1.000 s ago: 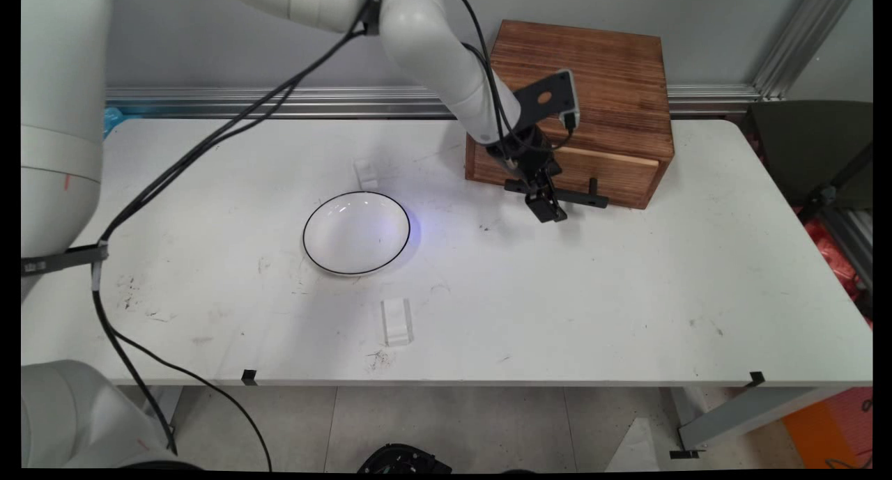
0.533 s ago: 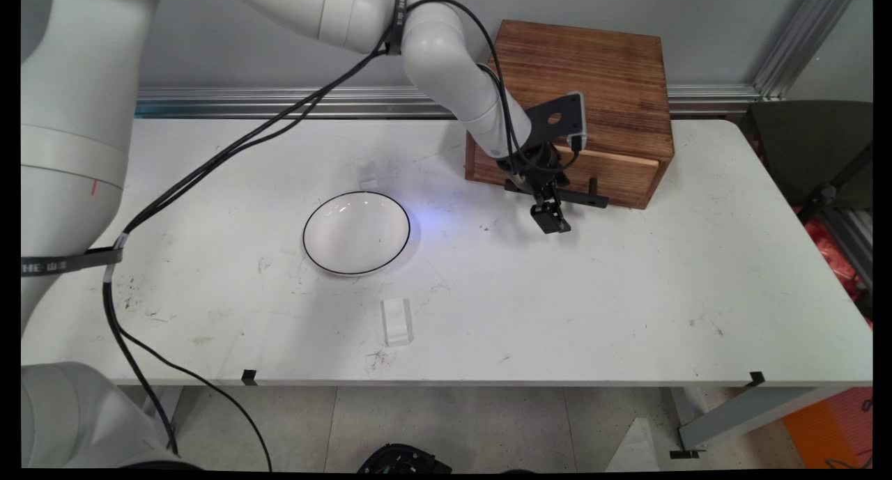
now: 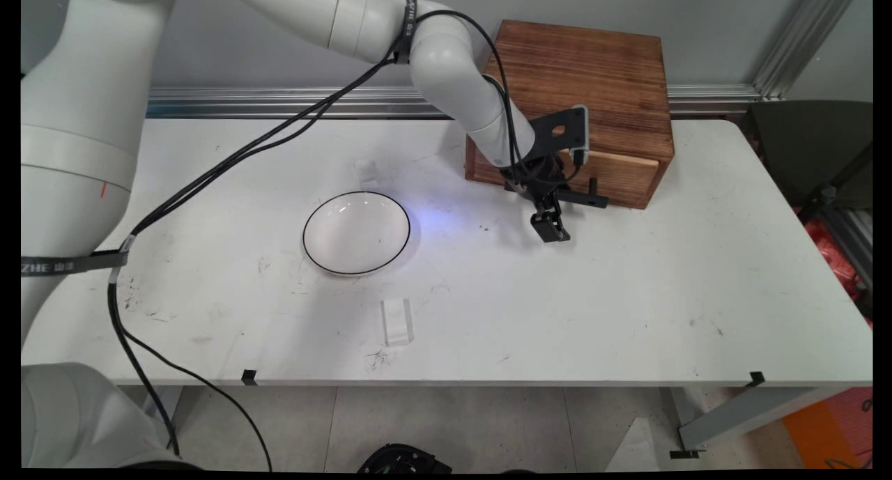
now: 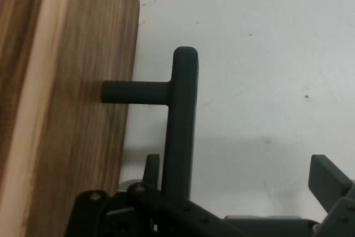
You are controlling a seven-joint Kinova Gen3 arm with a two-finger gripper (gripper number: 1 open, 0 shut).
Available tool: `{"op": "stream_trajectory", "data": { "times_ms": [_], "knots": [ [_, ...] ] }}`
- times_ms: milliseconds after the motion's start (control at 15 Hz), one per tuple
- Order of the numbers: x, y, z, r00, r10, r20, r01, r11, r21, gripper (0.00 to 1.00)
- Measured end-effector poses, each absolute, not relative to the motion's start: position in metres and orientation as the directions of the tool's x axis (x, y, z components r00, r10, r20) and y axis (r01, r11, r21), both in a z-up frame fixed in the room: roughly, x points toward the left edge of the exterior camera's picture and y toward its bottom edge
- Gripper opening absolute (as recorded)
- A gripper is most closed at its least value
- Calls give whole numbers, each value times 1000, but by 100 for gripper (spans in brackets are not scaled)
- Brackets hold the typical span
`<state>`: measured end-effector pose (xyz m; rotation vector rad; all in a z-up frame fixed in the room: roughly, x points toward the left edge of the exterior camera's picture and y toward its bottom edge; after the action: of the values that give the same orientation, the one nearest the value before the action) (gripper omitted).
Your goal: Open the drawer
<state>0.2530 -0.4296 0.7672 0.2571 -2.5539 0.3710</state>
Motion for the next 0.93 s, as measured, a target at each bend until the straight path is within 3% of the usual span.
{"op": "stream_trajectory", "data": {
  "times_ms": [933],
  "knots": [
    [232, -370, 778, -856, -111, 504, -224, 960, -169, 100]
  ]
}}
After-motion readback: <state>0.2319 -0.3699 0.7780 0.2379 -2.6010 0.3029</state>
